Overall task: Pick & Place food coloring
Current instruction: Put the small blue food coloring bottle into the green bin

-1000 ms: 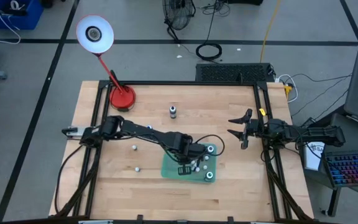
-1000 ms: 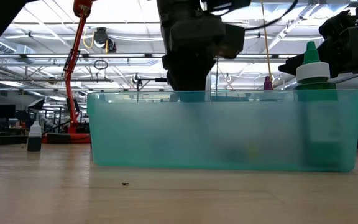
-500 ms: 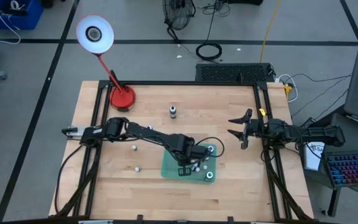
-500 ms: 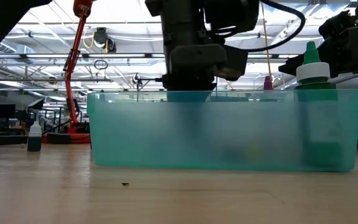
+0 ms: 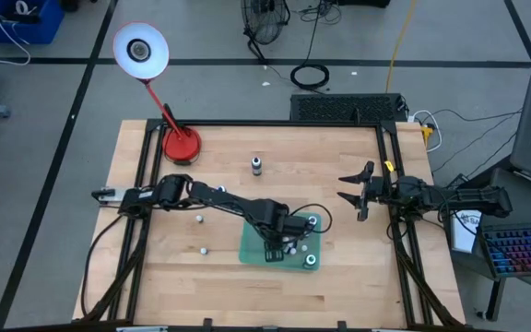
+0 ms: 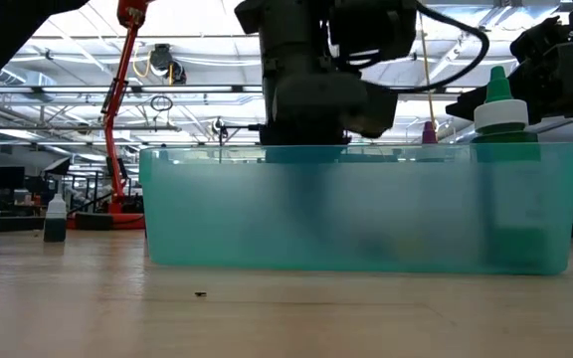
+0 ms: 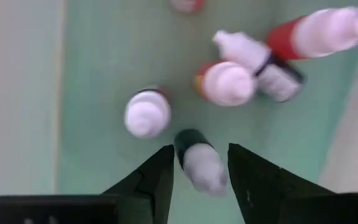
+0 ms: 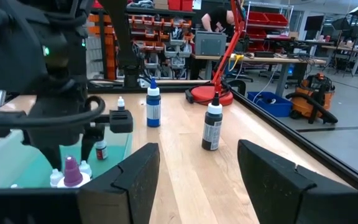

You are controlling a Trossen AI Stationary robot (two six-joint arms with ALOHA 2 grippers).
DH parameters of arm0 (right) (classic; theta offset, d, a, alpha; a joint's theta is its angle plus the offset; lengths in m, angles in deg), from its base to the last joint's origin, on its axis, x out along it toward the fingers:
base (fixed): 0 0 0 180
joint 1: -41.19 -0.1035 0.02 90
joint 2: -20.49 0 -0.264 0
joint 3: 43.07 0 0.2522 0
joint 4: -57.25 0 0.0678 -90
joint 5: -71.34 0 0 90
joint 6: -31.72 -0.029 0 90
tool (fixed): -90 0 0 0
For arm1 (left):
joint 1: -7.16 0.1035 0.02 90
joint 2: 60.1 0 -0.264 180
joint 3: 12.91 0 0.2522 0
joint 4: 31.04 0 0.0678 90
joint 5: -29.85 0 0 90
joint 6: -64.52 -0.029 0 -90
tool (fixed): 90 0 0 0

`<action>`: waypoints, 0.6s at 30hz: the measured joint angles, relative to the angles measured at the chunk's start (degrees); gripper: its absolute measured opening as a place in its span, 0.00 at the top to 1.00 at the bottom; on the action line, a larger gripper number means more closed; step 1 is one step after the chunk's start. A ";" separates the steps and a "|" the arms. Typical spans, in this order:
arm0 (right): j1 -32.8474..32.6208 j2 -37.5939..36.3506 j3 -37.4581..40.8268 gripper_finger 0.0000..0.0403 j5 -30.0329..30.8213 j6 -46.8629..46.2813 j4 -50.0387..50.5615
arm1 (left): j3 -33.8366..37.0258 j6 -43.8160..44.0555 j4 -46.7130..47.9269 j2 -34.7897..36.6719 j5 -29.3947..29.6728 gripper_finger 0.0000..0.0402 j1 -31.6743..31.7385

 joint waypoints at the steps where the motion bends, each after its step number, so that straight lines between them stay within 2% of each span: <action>1: 0.00 0.00 -0.01 0.49 0.01 -0.01 0.00 | -0.55 0.00 0.43 0.00 -0.71 0.61 0.00; 5: 0.02 0.00 0.01 0.49 -0.01 -0.01 0.00 | -2.92 0.23 3.84 0.00 -1.54 0.57 -0.01; 9: 0.02 0.00 0.00 0.49 0.00 0.00 0.00 | -7.73 0.25 11.20 -0.02 -0.04 0.55 0.07; 15: 0.01 0.00 0.00 0.48 0.01 -0.01 0.00 | -13.89 1.29 21.58 0.36 6.40 0.55 -0.40; 18: 0.01 0.00 0.00 0.49 0.00 0.00 0.00 | -13.17 2.65 23.87 3.01 11.56 0.55 -1.89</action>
